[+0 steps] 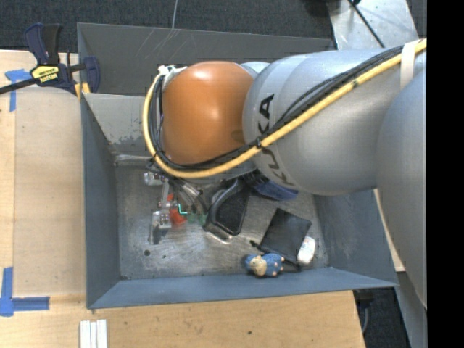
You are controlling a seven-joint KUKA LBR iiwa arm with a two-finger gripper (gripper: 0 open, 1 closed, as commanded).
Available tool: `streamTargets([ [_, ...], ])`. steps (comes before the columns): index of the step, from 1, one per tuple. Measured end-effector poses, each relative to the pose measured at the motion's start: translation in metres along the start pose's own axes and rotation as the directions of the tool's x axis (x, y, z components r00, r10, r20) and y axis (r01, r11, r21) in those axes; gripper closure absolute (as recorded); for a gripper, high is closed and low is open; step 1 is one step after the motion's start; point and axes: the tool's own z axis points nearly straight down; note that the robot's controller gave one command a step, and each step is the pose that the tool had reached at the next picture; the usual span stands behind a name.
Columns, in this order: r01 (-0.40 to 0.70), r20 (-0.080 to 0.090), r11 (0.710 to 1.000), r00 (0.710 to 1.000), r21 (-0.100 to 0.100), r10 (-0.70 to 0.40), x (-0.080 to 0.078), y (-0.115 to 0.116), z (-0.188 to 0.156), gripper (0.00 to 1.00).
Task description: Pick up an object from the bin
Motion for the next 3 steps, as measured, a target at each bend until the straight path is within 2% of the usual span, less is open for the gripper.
streamTargets([
  [1,0.173,0.011,0.985,0.985,-0.004,-0.172,-0.056,-0.078,0.135,0.00],
  [2,0.053,0.005,0.999,0.999,-0.001,-0.053,-0.028,-0.078,0.105,0.00],
  [3,0.135,0.011,0.991,0.991,0.000,-0.135,-0.055,-0.093,0.094,0.00],
])
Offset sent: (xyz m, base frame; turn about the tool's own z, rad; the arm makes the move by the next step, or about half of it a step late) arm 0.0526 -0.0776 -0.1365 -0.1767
